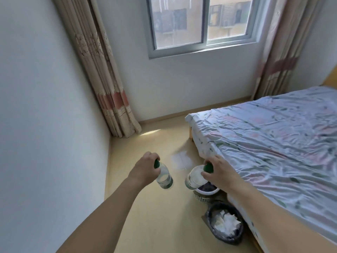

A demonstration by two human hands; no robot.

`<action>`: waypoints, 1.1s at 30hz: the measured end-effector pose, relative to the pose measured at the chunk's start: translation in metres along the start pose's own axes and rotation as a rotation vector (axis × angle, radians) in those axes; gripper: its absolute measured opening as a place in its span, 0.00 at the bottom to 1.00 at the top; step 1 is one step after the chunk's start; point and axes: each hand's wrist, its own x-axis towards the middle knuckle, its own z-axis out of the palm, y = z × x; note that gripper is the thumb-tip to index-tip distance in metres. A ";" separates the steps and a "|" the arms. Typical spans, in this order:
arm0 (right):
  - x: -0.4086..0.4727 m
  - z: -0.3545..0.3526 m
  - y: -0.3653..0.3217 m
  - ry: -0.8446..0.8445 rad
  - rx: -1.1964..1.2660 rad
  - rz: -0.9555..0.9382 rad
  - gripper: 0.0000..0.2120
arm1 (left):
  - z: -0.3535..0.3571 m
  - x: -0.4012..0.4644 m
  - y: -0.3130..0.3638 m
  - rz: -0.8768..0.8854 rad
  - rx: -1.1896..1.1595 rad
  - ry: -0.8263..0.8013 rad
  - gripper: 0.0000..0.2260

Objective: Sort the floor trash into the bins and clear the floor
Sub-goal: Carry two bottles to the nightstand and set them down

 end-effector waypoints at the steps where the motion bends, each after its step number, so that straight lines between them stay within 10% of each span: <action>1: 0.012 -0.005 0.015 0.018 -0.009 0.042 0.14 | 0.011 0.025 0.007 0.035 0.006 -0.027 0.13; 14: 0.230 0.016 0.191 -0.129 -0.017 0.347 0.10 | 0.148 0.308 0.055 0.165 0.095 -0.307 0.10; 33: 0.403 0.460 0.500 -0.435 -0.273 0.448 0.05 | 0.698 0.448 -0.119 0.198 0.126 -0.670 0.07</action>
